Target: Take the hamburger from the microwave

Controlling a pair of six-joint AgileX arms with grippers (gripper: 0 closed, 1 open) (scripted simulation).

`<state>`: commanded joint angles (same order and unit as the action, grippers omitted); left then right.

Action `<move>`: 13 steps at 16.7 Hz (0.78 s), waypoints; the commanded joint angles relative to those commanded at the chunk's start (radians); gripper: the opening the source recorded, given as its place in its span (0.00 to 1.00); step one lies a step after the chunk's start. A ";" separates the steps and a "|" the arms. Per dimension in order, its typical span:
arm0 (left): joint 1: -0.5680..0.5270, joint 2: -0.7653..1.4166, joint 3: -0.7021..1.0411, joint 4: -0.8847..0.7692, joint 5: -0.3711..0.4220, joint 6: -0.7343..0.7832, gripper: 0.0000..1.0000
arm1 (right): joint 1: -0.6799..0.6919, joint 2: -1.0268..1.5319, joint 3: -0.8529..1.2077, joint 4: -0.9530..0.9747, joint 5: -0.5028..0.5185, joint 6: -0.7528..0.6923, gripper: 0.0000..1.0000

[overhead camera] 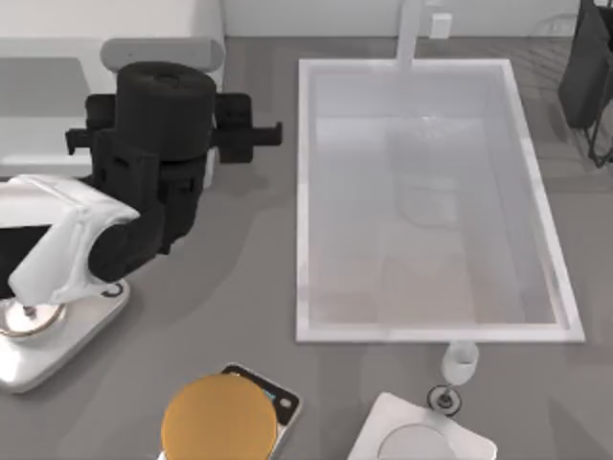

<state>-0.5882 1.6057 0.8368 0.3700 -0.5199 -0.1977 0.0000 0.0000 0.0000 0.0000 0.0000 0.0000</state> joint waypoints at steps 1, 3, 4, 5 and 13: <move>0.022 0.009 -0.010 0.002 -0.010 0.005 0.00 | 0.000 0.000 0.000 0.000 0.000 0.000 1.00; 0.020 0.024 -0.014 0.017 -0.011 0.005 0.00 | 0.000 0.000 0.000 0.000 0.000 0.000 1.00; 0.018 0.046 -0.019 0.040 -0.011 0.004 0.00 | 0.000 0.000 0.000 0.000 0.000 0.000 1.00; 0.016 0.078 -0.026 0.074 -0.011 0.004 0.00 | 0.000 0.000 0.000 0.000 0.000 0.000 1.00; 0.001 0.410 -0.134 0.561 0.001 0.001 0.00 | 0.000 0.000 0.000 0.000 0.000 0.000 1.00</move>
<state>-0.5876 2.0156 0.7032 0.9307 -0.5184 -0.1969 0.0000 0.0000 0.0000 0.0000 0.0000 0.0000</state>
